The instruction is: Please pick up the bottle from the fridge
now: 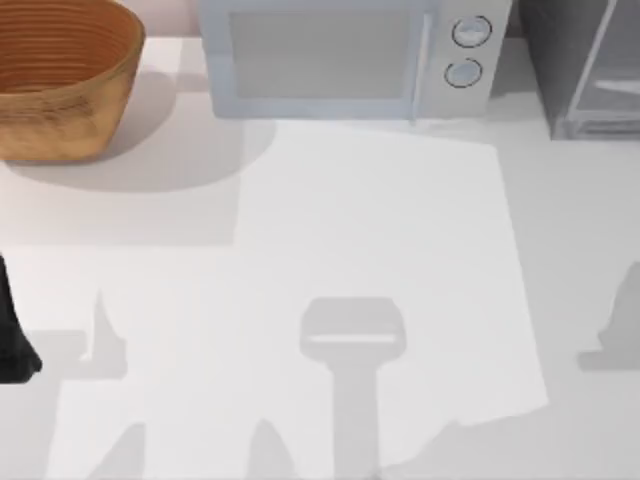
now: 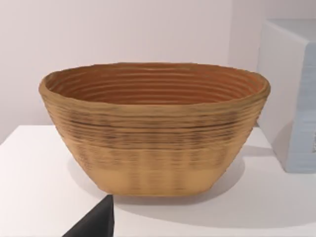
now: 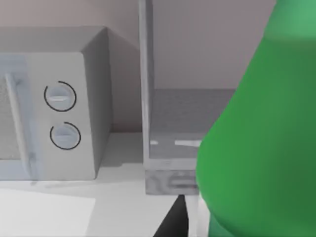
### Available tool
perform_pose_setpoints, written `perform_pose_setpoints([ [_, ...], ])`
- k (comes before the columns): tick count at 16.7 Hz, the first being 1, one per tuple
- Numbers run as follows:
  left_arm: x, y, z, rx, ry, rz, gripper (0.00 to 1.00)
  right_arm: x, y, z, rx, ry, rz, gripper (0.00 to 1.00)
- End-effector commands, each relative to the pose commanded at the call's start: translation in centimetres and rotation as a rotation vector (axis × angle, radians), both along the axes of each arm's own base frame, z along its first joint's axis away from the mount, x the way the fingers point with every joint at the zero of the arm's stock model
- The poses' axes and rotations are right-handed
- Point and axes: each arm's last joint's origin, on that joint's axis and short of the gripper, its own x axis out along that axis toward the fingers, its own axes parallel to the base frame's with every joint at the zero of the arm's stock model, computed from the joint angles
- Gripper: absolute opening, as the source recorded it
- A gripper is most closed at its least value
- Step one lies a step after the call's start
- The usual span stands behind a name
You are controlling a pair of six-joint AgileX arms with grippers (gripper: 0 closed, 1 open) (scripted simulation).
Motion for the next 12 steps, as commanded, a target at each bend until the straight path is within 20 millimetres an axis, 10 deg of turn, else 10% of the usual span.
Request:
perform_pose_setpoints([
  [6, 0.0, 0.0, 0.0, 0.000, 0.000, 0.000, 1.00, 2.7, 4.2, 4.1, 0.028, 0.069, 0.017, 0.00],
  [12, 0.0, 0.0, 0.0, 0.000, 0.000, 0.000, 1.00, 6.3, 15.3, 4.2, -0.044, 0.189, 0.034, 0.00],
])
